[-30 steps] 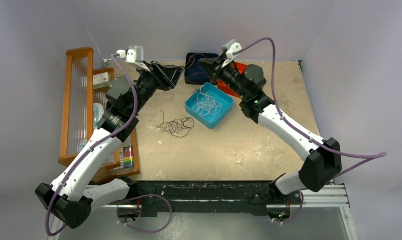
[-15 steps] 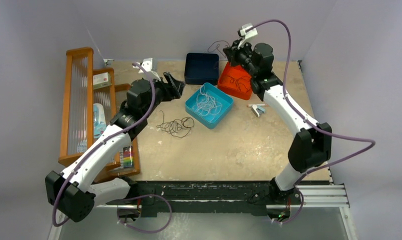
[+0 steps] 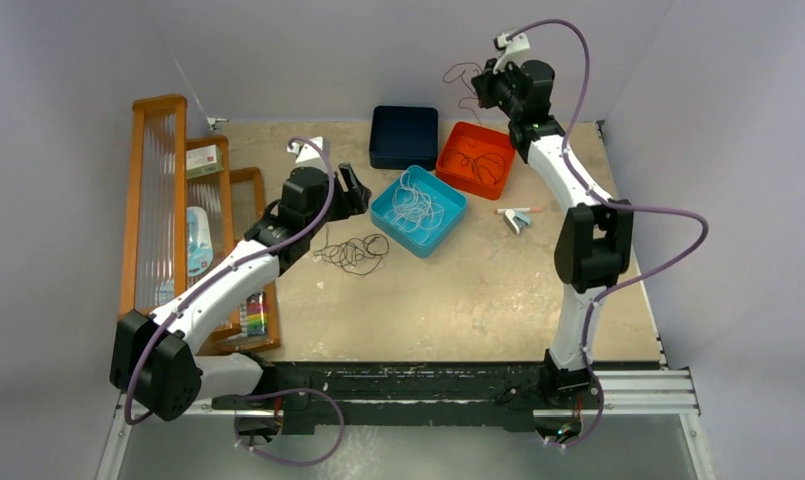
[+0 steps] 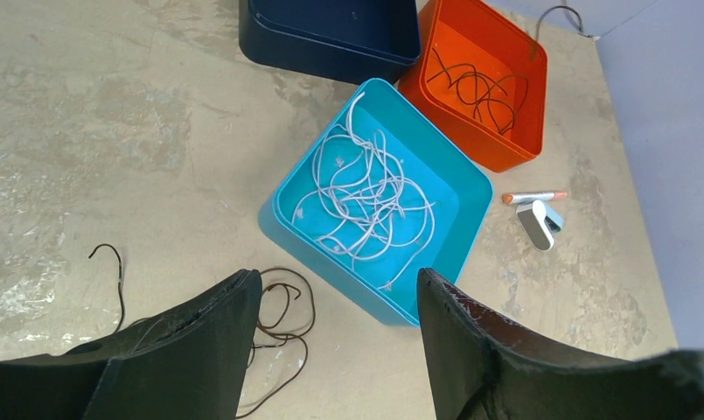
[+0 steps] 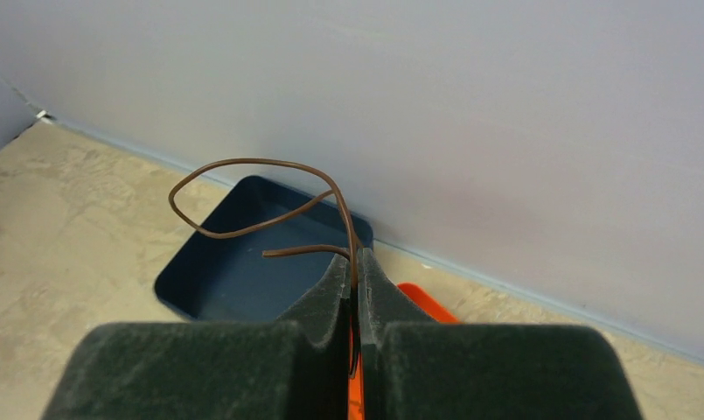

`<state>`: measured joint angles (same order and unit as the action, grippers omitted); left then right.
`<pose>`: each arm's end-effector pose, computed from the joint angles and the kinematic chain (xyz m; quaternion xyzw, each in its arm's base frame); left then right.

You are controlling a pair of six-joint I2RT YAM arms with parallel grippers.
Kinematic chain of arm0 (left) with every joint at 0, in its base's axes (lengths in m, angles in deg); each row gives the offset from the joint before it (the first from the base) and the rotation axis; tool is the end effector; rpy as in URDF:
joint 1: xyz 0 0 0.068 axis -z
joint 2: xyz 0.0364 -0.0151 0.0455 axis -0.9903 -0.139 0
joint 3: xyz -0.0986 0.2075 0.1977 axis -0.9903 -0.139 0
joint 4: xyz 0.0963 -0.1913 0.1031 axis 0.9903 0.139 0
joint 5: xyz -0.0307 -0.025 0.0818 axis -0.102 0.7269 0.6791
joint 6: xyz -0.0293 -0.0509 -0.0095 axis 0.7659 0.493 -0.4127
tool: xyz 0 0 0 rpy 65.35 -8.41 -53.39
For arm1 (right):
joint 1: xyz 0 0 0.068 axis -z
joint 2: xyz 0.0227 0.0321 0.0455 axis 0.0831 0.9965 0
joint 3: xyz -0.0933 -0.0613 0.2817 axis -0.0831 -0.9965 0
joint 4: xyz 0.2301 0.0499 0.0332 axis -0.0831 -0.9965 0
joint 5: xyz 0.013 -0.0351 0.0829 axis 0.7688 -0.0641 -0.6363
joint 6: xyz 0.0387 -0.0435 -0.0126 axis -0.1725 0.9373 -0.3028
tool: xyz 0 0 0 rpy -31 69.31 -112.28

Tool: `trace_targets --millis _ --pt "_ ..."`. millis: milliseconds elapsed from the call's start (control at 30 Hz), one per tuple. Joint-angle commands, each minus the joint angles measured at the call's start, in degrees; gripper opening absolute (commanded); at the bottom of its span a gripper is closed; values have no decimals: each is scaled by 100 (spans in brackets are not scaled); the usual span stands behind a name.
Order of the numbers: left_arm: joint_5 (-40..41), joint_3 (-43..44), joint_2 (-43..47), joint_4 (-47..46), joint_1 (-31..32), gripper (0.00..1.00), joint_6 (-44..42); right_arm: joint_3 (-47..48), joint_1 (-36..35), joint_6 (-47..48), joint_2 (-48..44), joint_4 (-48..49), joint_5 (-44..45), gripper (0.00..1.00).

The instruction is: Untangle the cables

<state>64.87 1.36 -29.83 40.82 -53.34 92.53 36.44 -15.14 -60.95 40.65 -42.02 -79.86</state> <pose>0.2351 -0.1207 0.3441 -0.0904 0.8230 -0.2385 0.5076 0.4704 0.0960 0.4097 -0.1329 0.6680 0.1538 0.7159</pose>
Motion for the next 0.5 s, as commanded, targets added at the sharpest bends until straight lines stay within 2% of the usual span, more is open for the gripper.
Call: trace_targets --millis 0,167,467 --pt "-191 -7 -2 -419 -70 65 101 684 164 73 488 102 -323 0" --pt "-249 20 41 -387 -159 65 67 944 316 104 1057 56 -305 0" --pt "-356 64 110 -416 -308 64 7 334 422 114 1239 99 -124 0"
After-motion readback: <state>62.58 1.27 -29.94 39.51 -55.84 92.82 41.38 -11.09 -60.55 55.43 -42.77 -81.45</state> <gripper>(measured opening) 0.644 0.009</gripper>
